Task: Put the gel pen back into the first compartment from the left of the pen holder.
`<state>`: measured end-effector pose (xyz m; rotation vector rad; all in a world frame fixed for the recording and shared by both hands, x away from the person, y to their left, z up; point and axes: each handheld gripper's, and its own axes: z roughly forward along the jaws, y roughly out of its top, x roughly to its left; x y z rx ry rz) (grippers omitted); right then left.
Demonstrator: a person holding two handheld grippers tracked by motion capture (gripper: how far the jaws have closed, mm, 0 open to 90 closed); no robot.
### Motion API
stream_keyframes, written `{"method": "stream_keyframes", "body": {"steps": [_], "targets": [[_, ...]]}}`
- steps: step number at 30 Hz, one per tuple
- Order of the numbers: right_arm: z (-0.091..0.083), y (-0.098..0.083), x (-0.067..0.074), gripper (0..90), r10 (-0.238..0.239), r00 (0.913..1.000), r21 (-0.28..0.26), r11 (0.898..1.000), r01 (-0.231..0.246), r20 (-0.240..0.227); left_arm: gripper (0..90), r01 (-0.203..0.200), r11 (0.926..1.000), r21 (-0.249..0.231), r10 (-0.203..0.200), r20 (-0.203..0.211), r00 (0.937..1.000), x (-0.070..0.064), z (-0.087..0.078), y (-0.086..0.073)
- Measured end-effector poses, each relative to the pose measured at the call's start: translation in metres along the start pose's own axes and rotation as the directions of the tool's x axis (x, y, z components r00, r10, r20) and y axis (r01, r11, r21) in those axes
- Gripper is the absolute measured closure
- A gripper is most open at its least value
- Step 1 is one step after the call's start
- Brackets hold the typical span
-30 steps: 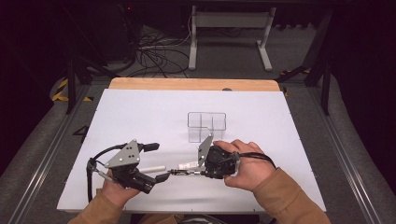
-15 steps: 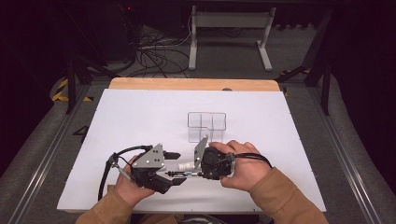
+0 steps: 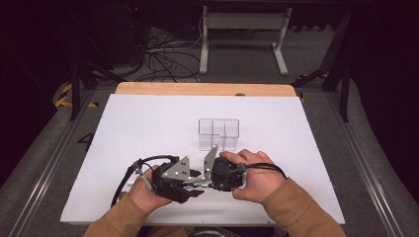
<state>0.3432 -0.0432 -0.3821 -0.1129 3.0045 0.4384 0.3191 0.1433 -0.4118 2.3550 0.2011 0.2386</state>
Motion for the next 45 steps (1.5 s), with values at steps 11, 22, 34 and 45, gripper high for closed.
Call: {"method": "stream_keyframes", "body": {"steps": [11,22,34,45], "targets": [[0.001,0.001,0.0,80.6,-0.015,0.9999,-0.008,1.0,0.015,0.005,62.4,-0.058,0.9953,0.077,0.058,0.001,0.9983,-0.005,0.009,0.004],[0.0,0.001,0.001,80.6,-0.009,1.0,-0.006,1.0,0.009,-0.001,75.3,-0.086,0.9866,0.139,0.09,-0.018,0.9958,-0.005,0.014,0.004],[0.001,0.001,0.002,80.6,-0.014,0.9998,-0.001,1.0,0.014,-0.011,76.7,-0.123,0.978,0.168,0.126,-0.005,0.992,-0.007,0.017,0.005],[0.001,0.001,0.001,80.6,-0.015,0.9997,-0.009,1.0,0.015,-0.017,76.9,-0.121,0.9744,0.189,0.123,0.003,0.9924,-0.007,0.019,0.005]]}}
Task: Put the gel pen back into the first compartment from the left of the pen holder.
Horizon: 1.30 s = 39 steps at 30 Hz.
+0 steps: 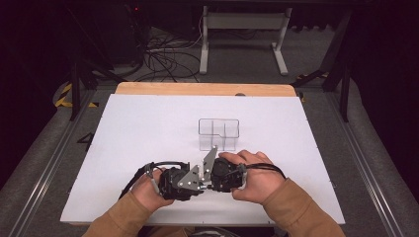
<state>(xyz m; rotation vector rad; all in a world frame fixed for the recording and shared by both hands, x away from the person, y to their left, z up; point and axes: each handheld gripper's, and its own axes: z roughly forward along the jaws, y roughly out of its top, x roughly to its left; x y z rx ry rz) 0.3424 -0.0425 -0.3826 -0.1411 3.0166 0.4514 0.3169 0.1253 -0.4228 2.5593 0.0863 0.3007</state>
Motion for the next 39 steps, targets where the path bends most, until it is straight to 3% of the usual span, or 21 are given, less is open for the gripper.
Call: {"method": "stream_keyframes", "body": {"steps": [4,6,8,10,11,12,18,29,30,31,32,33,35,37,39], "targets": [[0.0,-0.001,0.0,80.3,0.007,1.0,-0.005,1.0,-0.007,0.002,77.0,-0.005,1.0,0.005,0.005,-0.003,1.0,0.0,0.0,-0.001],[0.0,-0.003,-0.001,78.1,0.037,0.9993,-0.032,0.999,-0.036,0.006,77.0,0.0,1.0,-0.004,0.0,-0.006,1.0,0.002,-0.001,-0.001],[-0.001,-0.007,-0.002,65.6,0.085,0.9959,-0.07,0.994,-0.083,0.031,77.0,0.006,1.0,-0.008,-0.006,-0.005,1.0,0.002,-0.002,-0.002],[-0.003,-0.012,-0.001,60.0,0.103,0.9927,-0.109,0.989,-0.096,0.062,77.0,0.007,0.9999,-0.011,-0.007,-0.005,1.0,0.003,-0.002,-0.002],[-0.006,-0.017,-0.002,52.6,0.114,0.9886,-0.181,0.979,-0.095,0.099,77.0,0.006,0.9998,-0.017,-0.006,-0.006,1.0,0.004,-0.003,-0.003],[-0.006,-0.017,-0.002,52.6,0.114,0.9886,-0.181,0.979,-0.095,0.099,77.0,0.012,0.9997,-0.02,-0.012,-0.007,0.9999,0.004,-0.003,-0.003],[-0.016,-0.033,0.001,47.0,0.171,0.9736,-0.308,0.944,-0.118,0.151,77.0,0.035,0.9982,-0.049,-0.036,-0.015,0.9992,0.01,-0.008,-0.006],[-0.027,-0.052,0.003,38.0,0.234,0.9543,-0.423,0.896,-0.137,0.186,76.9,0.042,0.9928,-0.112,-0.046,-0.038,0.9982,0.017,-0.017,-0.01],[-0.029,-0.057,0.004,36.8,0.26,0.9463,-0.456,0.877,-0.149,0.192,76.9,0.049,0.9911,-0.124,-0.055,-0.04,0.9977,0.018,-0.019,-0.01],[-0.029,-0.057,0.004,36.8,0.26,0.9463,-0.456,0.877,-0.149,0.192,76.9,0.054,0.99,-0.131,-0.06,-0.043,0.9973,0.02,-0.02,-0.011],[-0.029,-0.059,0.004,36.2,0.266,0.9437,-0.472,0.869,-0.147,0.196,76.9,0.067,0.9871,-0.146,-0.074,-0.044,0.9963,0.021,-0.022,-0.012],[-0.028,-0.062,0.005,35.1,0.285,0.9387,-0.502,0.851,-0.154,0.194,76.9,0.074,0.9842,-0.161,-0.083,-0.046,0.9955,0.022,-0.024,-0.013],[-0.027,-0.067,0.006,34.6,0.309,0.9321,-0.544,0.823,-0.162,0.189,76.9,0.092,0.9749,-0.203,-0.104,-0.048,0.9934,0.027,-0.029,-0.015],[-0.026,-0.072,0.007,34.6,0.327,0.9257,-0.57,0.804,-0.168,0.19,76.9,0.114,0.964,-0.24,-0.128,-0.044,0.9908,0.031,-0.035,-0.016],[-0.025,-0.078,0.007,34.5,0.356,0.9158,-0.609,0.773,-0.178,0.185,76.9,0.139,0.9505,-0.278,-0.157,-0.043,0.9867,0.034,-0.039,-0.018]]}}
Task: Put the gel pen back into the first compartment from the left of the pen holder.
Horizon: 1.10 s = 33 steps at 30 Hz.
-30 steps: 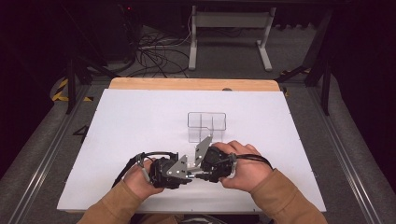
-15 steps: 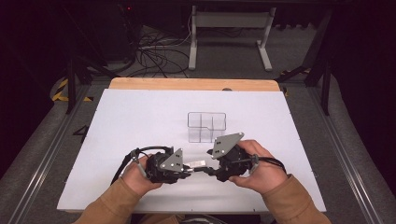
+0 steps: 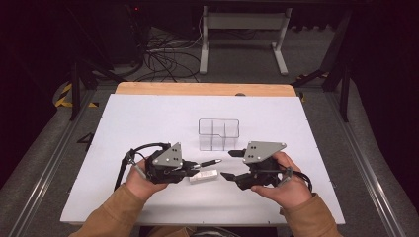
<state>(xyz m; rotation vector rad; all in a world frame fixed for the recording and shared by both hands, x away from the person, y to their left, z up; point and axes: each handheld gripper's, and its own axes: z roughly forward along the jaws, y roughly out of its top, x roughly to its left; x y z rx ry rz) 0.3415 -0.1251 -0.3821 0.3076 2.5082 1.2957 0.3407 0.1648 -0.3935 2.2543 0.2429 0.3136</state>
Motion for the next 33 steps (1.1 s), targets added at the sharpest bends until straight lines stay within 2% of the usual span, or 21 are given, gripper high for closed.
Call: {"method": "stream_keyframes", "body": {"steps": [3,4,5,7,8,11,14,20,23,25,29,32,33], "targets": [[-0.003,-0.009,-0.002,33.6,0.052,0.9985,-0.076,0.996,-0.051,0.016,76.8,0.027,0.9985,-0.048,-0.027,-0.003,0.9996,0.005,-0.005,0.001],[-0.004,-0.015,-0.003,32.0,0.08,0.9964,-0.116,0.99,-0.077,0.027,76.8,0.033,0.9973,-0.066,-0.034,-0.003,0.9994,0.006,-0.006,0.001],[-0.004,-0.015,-0.003,32.0,0.08,0.9964,-0.116,0.99,-0.077,0.027,76.8,0.042,0.9959,-0.081,-0.042,-0.004,0.9991,0.008,-0.008,0.002],[-0.006,-0.023,-0.004,31.8,0.12,0.992,-0.163,0.98,-0.112,0.04,76.8,0.059,0.9923,-0.109,-0.059,0.0,0.9983,0.012,-0.01,0.004],[-0.006,-0.023,-0.004,31.8,0.12,0.992,-0.163,0.98,-0.112,0.04,76.8,0.067,0.9902,-0.123,-0.068,-0.002,0.9977,0.014,-0.011,0.005],[-0.008,-0.031,-0.006,31.2,0.16,0.9856,-0.208,0.967,-0.145,0.056,76.7,0.094,0.982,-0.164,-0.095,0.0,0.9955,0.019,-0.012,0.008],[-0.008,-0.038,-0.007,31.2,0.199,0.9788,-0.237,0.954,-0.182,0.048,76.8,0.112,0.9741,-0.197,-0.115,-0.004,0.9934,0.024,-0.012,0.011],[-0.007,-0.042,-0.008,32.0,0.205,0.9775,-0.242,0.952,-0.188,0.05,76.8,0.164,0.951,-0.262,-0.17,-0.001,0.9854,0.037,-0.01,0.018],[-0.008,-0.043,-0.008,32.6,0.205,0.9772,-0.246,0.951,-0.185,0.055,76.7,0.179,0.9436,-0.278,-0.186,0.002,0.9825,0.043,-0.008,0.023],[-0.009,-0.044,-0.008,33.7,0.211,0.9757,-0.246,0.95,-0.191,0.059,76.7,0.179,0.9415,-0.285,-0.188,-0.004,0.9821,0.047,-0.006,0.025],[-0.008,-0.047,-0.008,33.7,0.218,0.9742,-0.246,0.949,-0.198,0.058,76.7,0.2,0.9291,-0.311,-0.209,0.005,0.978,0.055,-0.001,0.029],[-0.008,-0.047,-0.009,33.7,0.221,0.9737,-0.249,0.947,-0.201,0.055,76.7,0.222,0.9164,-0.333,-0.229,0.019,0.9732,0.061,0.004,0.03],[-0.008,-0.048,-0.009,33.7,0.222,0.9735,-0.249,0.947,-0.203,0.053,76.7,0.241,0.9067,-0.346,-0.243,0.036,0.9692,0.064,0.006,0.03]]}}
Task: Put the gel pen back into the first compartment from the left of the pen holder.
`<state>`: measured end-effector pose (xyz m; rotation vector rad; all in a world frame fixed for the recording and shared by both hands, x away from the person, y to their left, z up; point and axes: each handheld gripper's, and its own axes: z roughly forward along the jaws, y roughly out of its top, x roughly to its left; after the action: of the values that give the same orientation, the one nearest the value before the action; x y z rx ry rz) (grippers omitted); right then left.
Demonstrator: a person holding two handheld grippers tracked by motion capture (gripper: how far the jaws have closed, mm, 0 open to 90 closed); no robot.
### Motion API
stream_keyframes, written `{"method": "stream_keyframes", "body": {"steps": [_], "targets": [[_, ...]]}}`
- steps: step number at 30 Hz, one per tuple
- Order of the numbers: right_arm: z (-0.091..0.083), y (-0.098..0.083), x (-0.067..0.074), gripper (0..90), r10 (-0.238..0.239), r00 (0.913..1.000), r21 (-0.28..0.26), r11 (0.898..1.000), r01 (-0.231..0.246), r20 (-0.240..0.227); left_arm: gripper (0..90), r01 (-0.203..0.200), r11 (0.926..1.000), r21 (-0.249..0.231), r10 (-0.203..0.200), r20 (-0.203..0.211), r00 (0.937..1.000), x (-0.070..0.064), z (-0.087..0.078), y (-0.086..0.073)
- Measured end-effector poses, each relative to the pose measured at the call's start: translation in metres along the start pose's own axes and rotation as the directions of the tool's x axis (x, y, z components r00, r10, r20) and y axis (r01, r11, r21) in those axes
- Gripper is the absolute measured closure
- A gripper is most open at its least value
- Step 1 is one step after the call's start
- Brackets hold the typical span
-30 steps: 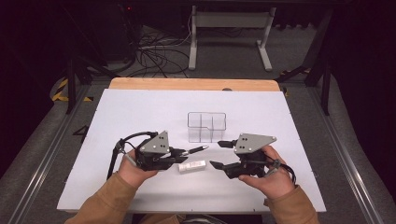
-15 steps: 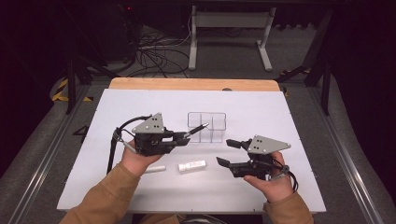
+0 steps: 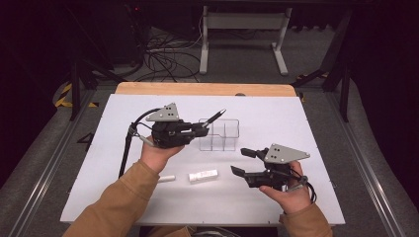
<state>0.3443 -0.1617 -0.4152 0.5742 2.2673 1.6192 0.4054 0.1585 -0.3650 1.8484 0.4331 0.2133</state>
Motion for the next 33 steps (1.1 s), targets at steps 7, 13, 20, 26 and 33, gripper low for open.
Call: {"method": "stream_keyframes", "body": {"steps": [7,13,20,26,33], "targets": [[0.0,-0.001,0.0,33.7,0.003,1.0,-0.002,1.0,-0.003,0.001,76.6,0.032,0.9975,-0.063,-0.032,0.004,0.9995,0.012,0.011,0.001],[0.0,-0.001,0.0,33.6,0.005,1.0,-0.002,1.0,-0.005,-0.003,76.6,0.034,0.9971,-0.068,-0.035,-0.017,0.9993,0.018,0.021,0.004],[0.001,-0.002,0.0,33.6,0.007,0.9999,-0.002,1.0,-0.007,-0.01,76.5,0.047,0.9965,-0.069,-0.049,-0.033,0.9982,0.03,0.037,0.003],[0.001,-0.003,-0.001,33.7,0.01,0.9998,0.002,1.0,-0.01,-0.015,76.5,0.057,0.9955,-0.075,-0.061,-0.049,0.9969,0.032,0.049,0.005],[0.003,-0.003,0.001,33.6,0.011,0.9996,0.001,1.0,-0.011,-0.025,76.5,0.056,0.9947,-0.087,-0.06,-0.052,0.9968,0.037,0.06,0.005]]}}
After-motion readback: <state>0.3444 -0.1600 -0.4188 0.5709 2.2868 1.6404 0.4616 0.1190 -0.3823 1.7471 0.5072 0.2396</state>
